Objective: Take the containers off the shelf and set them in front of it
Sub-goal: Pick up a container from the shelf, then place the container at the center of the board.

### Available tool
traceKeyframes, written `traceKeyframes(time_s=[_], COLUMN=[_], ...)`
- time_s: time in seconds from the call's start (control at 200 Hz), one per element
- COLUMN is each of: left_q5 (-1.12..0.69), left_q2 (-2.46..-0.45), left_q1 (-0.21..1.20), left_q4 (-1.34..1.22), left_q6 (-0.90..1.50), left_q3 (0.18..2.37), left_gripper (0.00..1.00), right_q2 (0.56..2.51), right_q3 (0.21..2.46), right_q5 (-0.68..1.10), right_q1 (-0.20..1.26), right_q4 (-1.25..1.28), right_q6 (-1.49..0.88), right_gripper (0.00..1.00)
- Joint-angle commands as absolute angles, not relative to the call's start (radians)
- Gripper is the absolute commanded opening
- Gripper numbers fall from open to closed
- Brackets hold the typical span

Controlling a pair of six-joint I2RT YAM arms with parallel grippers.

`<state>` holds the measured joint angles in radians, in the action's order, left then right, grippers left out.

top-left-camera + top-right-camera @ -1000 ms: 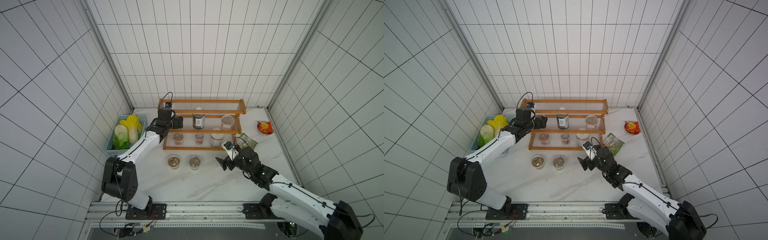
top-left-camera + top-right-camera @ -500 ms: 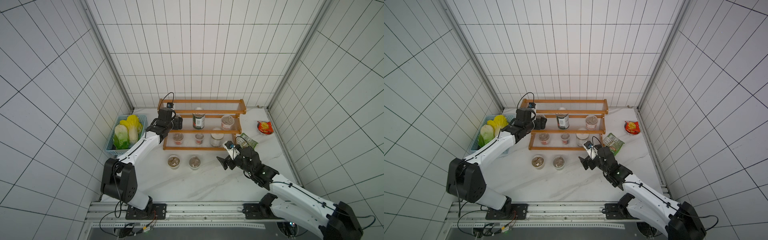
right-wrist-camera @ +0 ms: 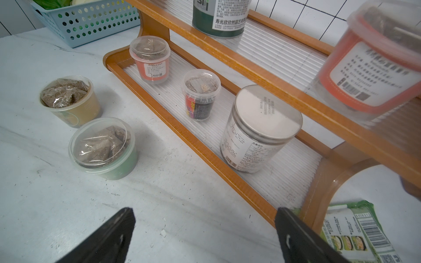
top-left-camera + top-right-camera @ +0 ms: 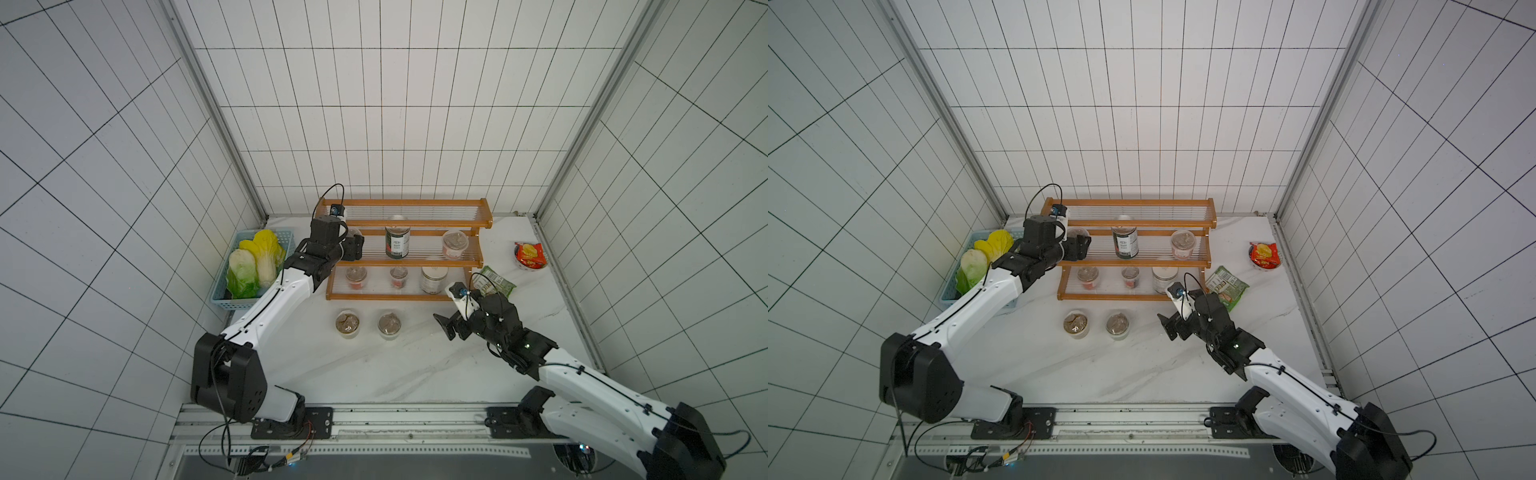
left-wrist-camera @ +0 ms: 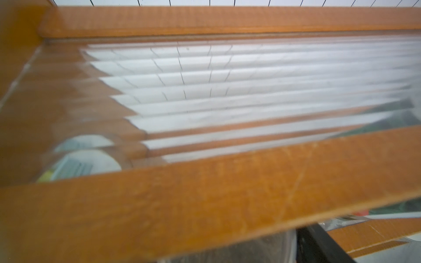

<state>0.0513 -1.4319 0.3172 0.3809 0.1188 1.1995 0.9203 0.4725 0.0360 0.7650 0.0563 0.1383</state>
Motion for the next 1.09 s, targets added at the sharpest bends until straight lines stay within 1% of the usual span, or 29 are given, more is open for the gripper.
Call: traceKeyframes(time_s=[0.0, 0.215, 0.315, 0.395, 0.555, 0.7, 0.855, 0.975, 1.09], left_q5=[0.019, 0.031, 0.058, 0.095, 0.203, 0.281, 0.322, 0.302, 0.287], left_q2=[-1.375, -1.224, -1.153, -1.101, -1.03, -1.049, -1.129, -1.225, -1.313], left_q1=[0.33, 0.396, 0.457, 0.534, 0.742, 0.913, 1.047, 1.078, 1.089], left_q4=[0.414, 0.471, 0.517, 0.552, 0.571, 0.557, 0.494, 0.475, 0.401], left_q6=[0.117, 0.173, 0.202, 0.232, 0.327, 0.392, 0.428, 0.446, 0.425], left_q3=[1.182, 1.091, 1.061, 1.033, 0.973, 0.948, 0.938, 0.968, 0.975], left_gripper=[0.79, 0.79, 0.79, 0.79, 0.78, 0.79, 0.79, 0.78, 0.78], right_q2=[0.925, 0.927, 0.917, 0.898, 0.855, 0.796, 0.713, 0.66, 0.635], right_q3=[0.5, 0.535, 0.557, 0.58, 0.616, 0.625, 0.623, 0.612, 0.609], right_q5=[0.018, 0.018, 0.007, -0.011, -0.088, -0.159, -0.192, -0.189, -0.181], right_q1=[0.756, 0.755, 0.755, 0.755, 0.751, 0.7, 0.629, 0.589, 0.563], right_q4=[0.046, 0.027, 0.01, -0.014, -0.093, -0.157, -0.234, -0.279, -0.308], right_q6=[0.132, 0.126, 0.117, 0.108, 0.078, 0.038, -0.018, -0.037, -0.039], right_gripper=[0.99, 0.99, 0.99, 0.99, 0.99, 0.99, 0.99, 0.99, 0.99])
